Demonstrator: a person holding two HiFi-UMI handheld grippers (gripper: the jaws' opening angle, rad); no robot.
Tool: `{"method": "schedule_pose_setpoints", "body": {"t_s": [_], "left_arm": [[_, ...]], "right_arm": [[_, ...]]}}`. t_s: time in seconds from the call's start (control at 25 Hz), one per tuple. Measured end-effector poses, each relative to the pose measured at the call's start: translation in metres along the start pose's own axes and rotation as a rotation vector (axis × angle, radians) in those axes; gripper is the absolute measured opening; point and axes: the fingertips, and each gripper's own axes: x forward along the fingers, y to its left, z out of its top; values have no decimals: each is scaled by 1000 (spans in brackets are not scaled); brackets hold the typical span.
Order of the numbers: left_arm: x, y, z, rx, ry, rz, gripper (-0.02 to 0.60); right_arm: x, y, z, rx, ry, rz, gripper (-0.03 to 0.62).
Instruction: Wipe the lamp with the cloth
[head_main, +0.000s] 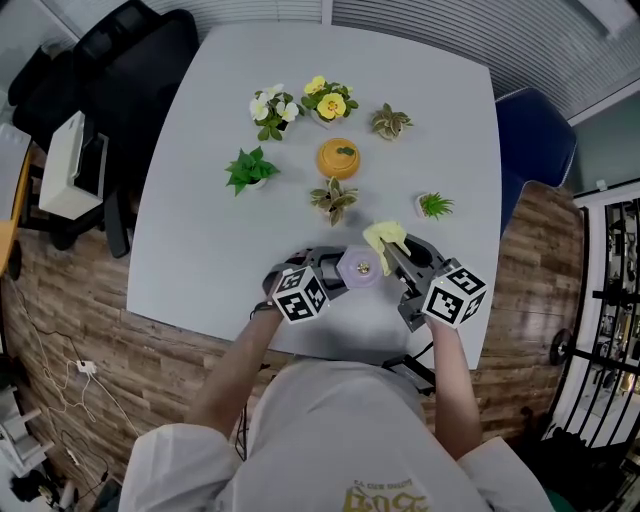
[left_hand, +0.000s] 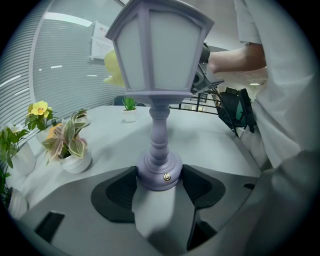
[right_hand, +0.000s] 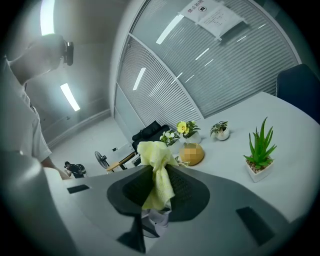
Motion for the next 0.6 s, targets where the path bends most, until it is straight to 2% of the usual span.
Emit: {"method": "schedule_pose_setpoints", "body": {"t_s": [0.44, 0.6], "left_arm": [[0, 0, 0, -1, 0, -4, 296], [1, 0, 0, 5, -3, -3, 295]], "right_arm": [[16, -3, -2, 48, 35, 118, 86], [22, 1, -4, 123, 41, 246, 86]]}}
